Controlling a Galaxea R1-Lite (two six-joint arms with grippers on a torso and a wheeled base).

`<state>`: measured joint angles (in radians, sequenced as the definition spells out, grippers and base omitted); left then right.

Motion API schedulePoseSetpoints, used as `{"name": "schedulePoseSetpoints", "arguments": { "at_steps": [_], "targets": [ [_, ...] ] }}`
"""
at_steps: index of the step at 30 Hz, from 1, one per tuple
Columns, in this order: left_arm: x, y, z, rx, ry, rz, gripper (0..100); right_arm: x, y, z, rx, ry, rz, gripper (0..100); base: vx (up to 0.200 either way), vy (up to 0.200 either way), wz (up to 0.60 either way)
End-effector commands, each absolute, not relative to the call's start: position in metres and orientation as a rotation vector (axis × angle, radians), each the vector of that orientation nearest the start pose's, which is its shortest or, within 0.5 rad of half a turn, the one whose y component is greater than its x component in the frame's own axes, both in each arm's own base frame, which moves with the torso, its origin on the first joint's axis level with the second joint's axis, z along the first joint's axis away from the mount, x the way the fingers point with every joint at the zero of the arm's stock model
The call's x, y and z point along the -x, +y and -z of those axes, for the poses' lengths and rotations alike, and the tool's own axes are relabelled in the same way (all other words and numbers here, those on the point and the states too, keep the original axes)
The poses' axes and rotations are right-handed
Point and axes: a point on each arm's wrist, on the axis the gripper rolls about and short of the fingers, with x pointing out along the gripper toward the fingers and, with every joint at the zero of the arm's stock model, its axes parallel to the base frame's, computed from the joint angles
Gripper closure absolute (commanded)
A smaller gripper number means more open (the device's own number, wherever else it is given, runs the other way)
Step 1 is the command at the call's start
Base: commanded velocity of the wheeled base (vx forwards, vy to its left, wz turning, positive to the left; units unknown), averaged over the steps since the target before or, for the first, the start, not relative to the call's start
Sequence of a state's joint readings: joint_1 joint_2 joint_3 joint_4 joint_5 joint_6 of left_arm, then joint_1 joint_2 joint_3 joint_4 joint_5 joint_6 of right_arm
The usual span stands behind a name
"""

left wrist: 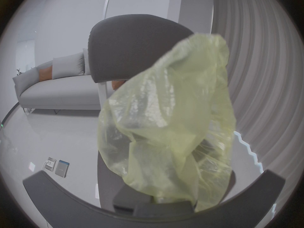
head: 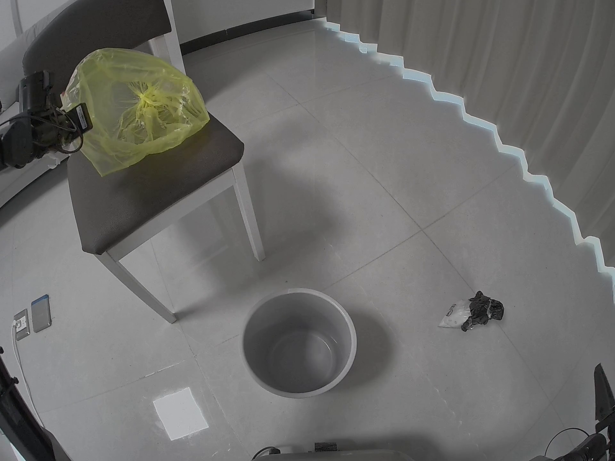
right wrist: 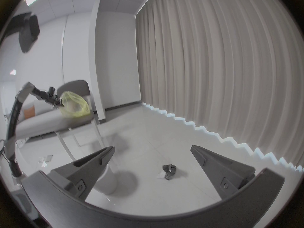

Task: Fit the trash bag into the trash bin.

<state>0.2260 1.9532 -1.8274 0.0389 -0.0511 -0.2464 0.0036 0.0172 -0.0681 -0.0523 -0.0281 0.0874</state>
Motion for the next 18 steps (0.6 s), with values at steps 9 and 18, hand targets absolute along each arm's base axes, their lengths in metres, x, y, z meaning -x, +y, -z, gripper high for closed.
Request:
{"name": "schedulePoseSetpoints", "arguments": {
  "at_steps": [9,18],
  "targets": [
    [-0.192,-0.061,-0.435,-0.020,0.133,0.405,100,-0.021,0.003,-0.247,-0.155,-0.101,-0.141,0,0.000,0.000,0.00],
    [-0.151,-0.096,-0.404,-0.325,0.407,0.551,100,-0.072,0.005,-0.316,-0.144,-0.114,-0.215,0,0.000,0.000,0.00]
  ]
}}
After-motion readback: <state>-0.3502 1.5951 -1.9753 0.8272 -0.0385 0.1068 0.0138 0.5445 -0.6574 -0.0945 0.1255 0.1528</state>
